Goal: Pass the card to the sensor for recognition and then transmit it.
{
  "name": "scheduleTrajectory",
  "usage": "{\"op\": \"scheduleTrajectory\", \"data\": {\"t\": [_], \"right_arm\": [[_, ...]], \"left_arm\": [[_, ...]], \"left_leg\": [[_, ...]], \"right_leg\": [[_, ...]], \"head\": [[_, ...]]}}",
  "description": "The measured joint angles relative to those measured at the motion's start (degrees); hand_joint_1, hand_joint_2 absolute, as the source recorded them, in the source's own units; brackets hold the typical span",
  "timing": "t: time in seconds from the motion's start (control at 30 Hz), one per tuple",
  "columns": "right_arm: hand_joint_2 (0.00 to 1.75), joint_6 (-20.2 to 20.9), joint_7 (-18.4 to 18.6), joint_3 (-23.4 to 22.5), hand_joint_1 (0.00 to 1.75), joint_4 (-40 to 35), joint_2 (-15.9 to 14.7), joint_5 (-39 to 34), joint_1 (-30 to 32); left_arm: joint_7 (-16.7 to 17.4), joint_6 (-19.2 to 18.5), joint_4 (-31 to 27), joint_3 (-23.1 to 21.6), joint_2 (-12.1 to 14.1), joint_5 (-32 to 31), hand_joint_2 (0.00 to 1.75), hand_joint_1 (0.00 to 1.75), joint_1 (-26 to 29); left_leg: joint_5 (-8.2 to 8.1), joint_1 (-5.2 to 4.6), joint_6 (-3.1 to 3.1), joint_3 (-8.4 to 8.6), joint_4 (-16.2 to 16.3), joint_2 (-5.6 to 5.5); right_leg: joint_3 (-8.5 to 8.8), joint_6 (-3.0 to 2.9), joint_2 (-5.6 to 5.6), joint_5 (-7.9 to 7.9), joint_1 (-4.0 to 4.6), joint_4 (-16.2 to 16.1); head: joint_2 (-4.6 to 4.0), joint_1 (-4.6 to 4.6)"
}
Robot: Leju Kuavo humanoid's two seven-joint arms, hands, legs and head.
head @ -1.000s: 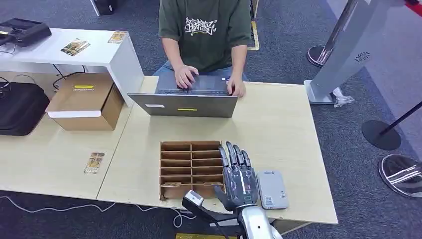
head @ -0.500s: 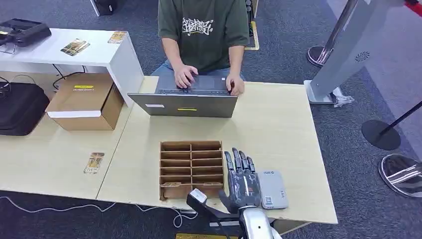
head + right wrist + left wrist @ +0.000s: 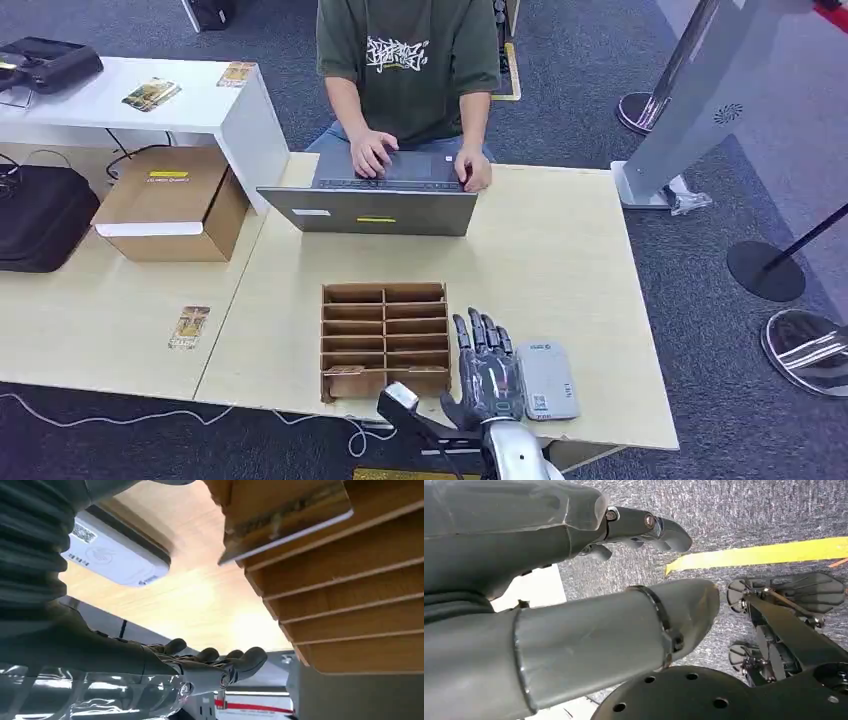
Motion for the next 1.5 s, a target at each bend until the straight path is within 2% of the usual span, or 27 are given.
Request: {"op": "scheduleTrajectory", "data": {"t": [0.23, 0.63, 0.9, 1.07, 1.5], "right_arm": [[1.75, -2.19, 2.23, 0.02, 0.00, -0.81, -1.81, -0.57, 3.07], [1.75, -4.20, 2.01, 0.02, 0.00, -1.09, -2.43, -0.79, 4.05], [1.75, -11.03, -3.60, 1.07, 0.00, 0.11, -2.73, -0.70, 3.08], [1.75, -13.66, -7.65, 1.83, 0.00, 0.70, -2.67, 0.02, 1.92], [1.75, -15.23, -10.80, 2.80, 0.00, 6.19, -1.29, -0.37, -1.59]], "left_arm": [[0.26, 0.00, 0.00, 0.00, -0.02, 0.66, 0.00, 0.00, 0.01], [0.26, 0.00, 0.02, 0.00, -0.02, 0.72, 0.00, 0.00, 0.01], [-0.33, -0.13, 0.02, 0.00, -0.57, 1.38, 0.00, 0.00, 0.08], [-0.87, -0.13, 0.02, 0.00, -0.68, 1.33, 0.00, 0.00, 0.10], [-0.87, -0.26, 0.02, 0.00, -0.72, 1.60, 0.00, 0.00, 0.12]], "left_leg": [[-0.01, -0.01, 0.01, -0.01, 0.00, 0.00], [-0.01, 0.00, 0.01, 0.00, 0.00, 0.00], [0.00, -0.01, 0.00, 0.00, 0.00, 0.00], [0.00, 0.00, 0.00, 0.00, 0.00, 0.00], [0.00, 0.00, 0.00, -0.01, 0.00, 0.00]], "right_leg": [[-0.01, 0.00, 0.00, 0.00, 0.00, -0.01], [-0.01, 0.00, 0.00, 0.00, 0.00, -0.01], [0.02, 0.00, 0.01, 0.00, 0.00, 0.00], [0.02, 0.00, 0.01, 0.00, 0.00, 0.00], [0.03, 0.00, 0.00, 0.00, 0.00, 0.00]], "head": [[0.00, 0.00], [0.00, 0.00], [0.00, 0.02], [0.00, 0.00], [0.00, 0.02]]}}
